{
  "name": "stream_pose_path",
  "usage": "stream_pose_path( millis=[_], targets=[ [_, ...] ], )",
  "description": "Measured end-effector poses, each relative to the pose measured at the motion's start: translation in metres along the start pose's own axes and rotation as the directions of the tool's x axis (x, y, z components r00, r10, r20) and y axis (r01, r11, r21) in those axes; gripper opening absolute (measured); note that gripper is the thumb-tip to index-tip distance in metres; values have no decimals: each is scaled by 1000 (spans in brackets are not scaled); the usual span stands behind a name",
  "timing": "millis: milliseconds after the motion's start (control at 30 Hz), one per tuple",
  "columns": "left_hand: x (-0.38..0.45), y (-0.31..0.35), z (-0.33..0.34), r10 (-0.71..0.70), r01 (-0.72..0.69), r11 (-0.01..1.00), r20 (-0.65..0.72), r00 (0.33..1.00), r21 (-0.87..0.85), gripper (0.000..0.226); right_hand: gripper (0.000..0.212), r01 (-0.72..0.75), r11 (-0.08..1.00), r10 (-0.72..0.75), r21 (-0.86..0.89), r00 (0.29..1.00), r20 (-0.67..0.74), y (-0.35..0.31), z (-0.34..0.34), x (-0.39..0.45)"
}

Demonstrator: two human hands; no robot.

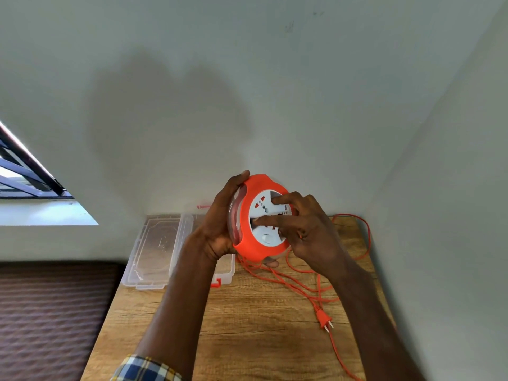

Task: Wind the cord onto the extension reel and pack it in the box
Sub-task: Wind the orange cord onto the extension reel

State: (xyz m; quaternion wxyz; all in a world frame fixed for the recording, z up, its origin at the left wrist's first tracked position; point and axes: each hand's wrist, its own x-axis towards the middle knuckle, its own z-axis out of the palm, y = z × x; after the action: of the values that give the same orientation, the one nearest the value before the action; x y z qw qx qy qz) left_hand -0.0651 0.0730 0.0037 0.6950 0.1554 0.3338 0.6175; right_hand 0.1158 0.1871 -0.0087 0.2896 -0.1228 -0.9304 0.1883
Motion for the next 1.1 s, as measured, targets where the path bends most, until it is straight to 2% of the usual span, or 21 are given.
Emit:
stream_pose_path(
  millis=[67,133,200,267,367,467,567,700,867,1000,1067,1100],
  targets=[
    [1,2,3,3,-2,1000,-12,1000,25,64,57,-64,998,63,-9,997,-37,-4,2,-2],
    [3,2,7,6,-5,999,-29,1000,37,63,54,-221,975,222,12,972,-80,-16,7,-2],
    [6,-1,12,14,-13,1000,-43,999,26,65,55,-396,913,407,94,895,-182,-26,15,2],
    [8,-5,13,42,-41,999,-78,996,12,67,58,-467,876,483,123,849,-214,-31,20,4],
    [7,-6,11,60,-62,998,-90,994,-16,71,60,-434,896,444,95,876,-187,-28,14,4],
    [6,-4,10,55,-57,998,-80,995,-22,67,43,-308,947,319,93,937,-143,-21,6,3],
    [3,-3,8,50,-53,998,-83,995,-38,66,59,-140,983,143,117,989,-23,-8,1,-2],
    [2,-3,3,17,-19,999,-48,999,-35,67,69,-88,992,79,90,992,98,-2,2,-3],
    [3,-4,3,-13,13,1000,-60,998,4,66,68,-94,995,91,34,994,64,-2,5,-3],
    [5,-3,8,38,-38,999,-89,995,1,64,66,-114,993,114,-7,993,-13,-5,8,-5],
    [6,-2,11,56,-55,998,-98,994,10,64,60,-197,980,197,11,979,-55,-12,11,-4],
    [7,-2,12,63,-61,998,-100,993,22,63,56,-287,956,291,58,953,-85,-18,13,-2]
  ],
)
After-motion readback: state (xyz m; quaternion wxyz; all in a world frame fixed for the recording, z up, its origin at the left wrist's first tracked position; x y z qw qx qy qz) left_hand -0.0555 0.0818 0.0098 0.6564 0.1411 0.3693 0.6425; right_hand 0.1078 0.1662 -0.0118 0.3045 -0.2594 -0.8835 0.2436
